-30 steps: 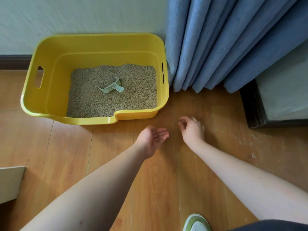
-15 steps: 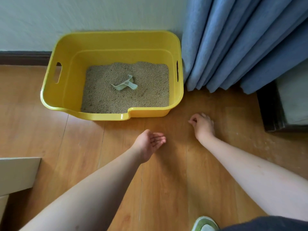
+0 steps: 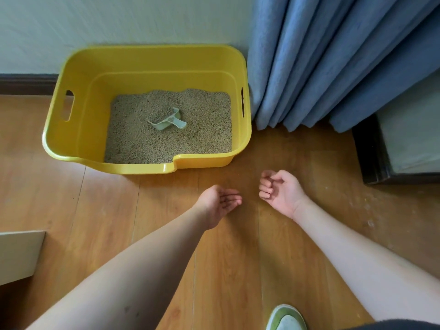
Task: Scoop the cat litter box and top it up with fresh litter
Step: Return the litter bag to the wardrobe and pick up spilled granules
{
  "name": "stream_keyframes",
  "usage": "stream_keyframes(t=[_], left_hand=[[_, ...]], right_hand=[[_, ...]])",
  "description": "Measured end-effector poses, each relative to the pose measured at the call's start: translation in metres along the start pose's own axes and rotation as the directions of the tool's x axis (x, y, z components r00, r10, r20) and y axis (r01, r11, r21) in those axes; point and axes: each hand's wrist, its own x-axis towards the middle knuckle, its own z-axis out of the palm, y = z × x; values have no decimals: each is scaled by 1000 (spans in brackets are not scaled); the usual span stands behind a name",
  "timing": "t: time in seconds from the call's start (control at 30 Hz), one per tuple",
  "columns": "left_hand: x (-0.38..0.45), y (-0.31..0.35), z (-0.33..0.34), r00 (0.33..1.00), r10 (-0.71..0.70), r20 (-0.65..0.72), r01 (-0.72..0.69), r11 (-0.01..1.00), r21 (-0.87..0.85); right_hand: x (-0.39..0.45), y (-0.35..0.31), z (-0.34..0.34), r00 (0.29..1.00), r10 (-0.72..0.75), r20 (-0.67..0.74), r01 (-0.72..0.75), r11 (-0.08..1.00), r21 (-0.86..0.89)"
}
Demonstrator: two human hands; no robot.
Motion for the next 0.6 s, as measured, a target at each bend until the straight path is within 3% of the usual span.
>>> stream_keyframes(t=[0.07,0.1,0.13,0.17,0.2,0.23,0.27,0.37,0.6], left_hand=[[2,1,-3,1000,-3,5,3,1000,2],[3,1,-5,1000,1,12,-1,1000,-4],[2,1,-7,1000,6,19,-6,1000,-11],[1,2,-8,1000,10,24,-9,1000,-19],[0,3,-10,1000,13,29,-12,1000,-26],[0,3,-13,999,19,31,-18,999,-33],[-1,4,-16,999,26,30,-25,999,-42],[-4,7,-26,999,41,21,-40,997,-60],[-8,14,-42,996,88,-9,-89,994,-63]], right_hand=[[8,-1,-3,994,-33,-104,16,987,-160],[14,-1,-4,979,-100,-180,30,934,-356],[19,-2,-5,954,-205,-220,27,787,-616],[24,-1,-6,926,-324,-193,13,540,-842],[28,2,-6,913,-398,-94,18,270,-963],[33,5,-6,914,-405,17,58,90,-994],[36,8,-4,919,-384,92,105,12,-994],[45,15,4,918,-354,179,162,-77,-984],[64,24,15,915,-370,159,93,-190,-977]])
